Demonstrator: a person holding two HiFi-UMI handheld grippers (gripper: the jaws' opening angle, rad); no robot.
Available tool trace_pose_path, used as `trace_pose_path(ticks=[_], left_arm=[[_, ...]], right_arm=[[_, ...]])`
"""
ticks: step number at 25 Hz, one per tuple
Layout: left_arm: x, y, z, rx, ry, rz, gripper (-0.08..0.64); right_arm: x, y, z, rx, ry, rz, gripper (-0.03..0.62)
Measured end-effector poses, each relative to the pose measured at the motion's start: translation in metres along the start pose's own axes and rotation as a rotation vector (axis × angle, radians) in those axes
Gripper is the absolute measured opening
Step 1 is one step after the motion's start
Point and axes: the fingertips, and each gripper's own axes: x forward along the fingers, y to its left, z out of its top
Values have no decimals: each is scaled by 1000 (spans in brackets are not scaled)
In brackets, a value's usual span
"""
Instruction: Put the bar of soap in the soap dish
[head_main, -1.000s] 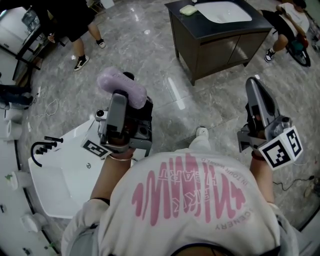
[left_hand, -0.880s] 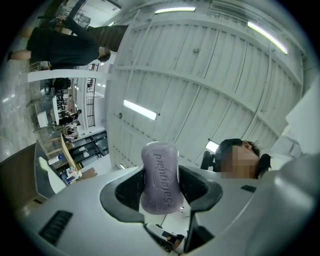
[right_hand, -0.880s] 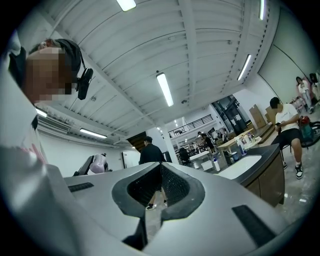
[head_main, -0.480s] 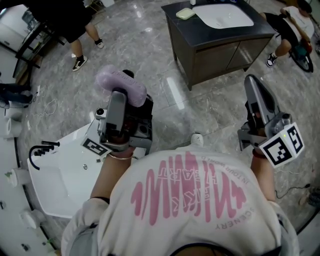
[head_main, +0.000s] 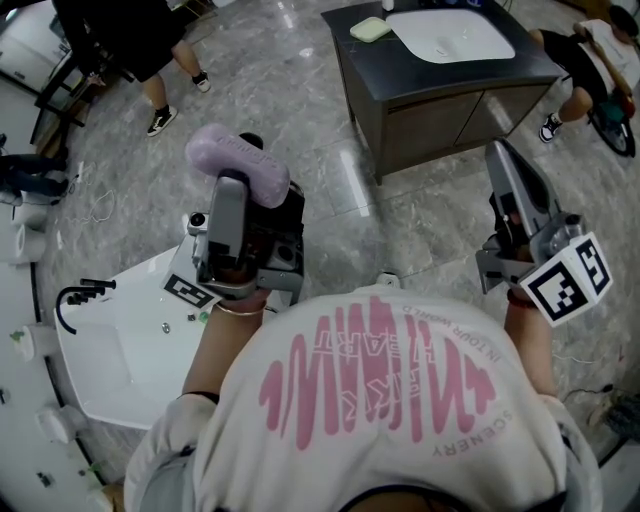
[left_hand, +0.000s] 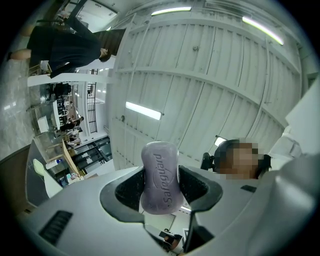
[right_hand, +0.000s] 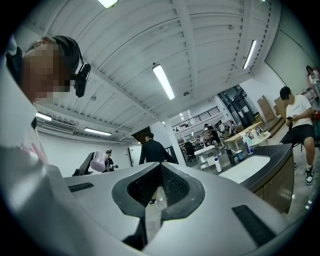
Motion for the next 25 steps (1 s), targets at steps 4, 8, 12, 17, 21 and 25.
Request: trace_pose_path(ticks=[4,8,12,17,21,25], left_arm=[[6,-3,-1,24,-12,-6,213],[22,24,-12,62,-22,8,213],[31,52,-19,77,-44,36,213],[26,53,-13,129,-49,58,213],[25,59,-13,154,-61,76,213],[24,69,-12,176,-54,97,213]], right_arm=[[3,-5,4,0,8,29,17],[16,-45,-7,45,39,70,17],[29,-79,-15,79,63,92,17],[39,-77,-7,39,52,104,17],[41,-82,-5,23,51,108,17],[42,-94,-7,29,47,109,17]])
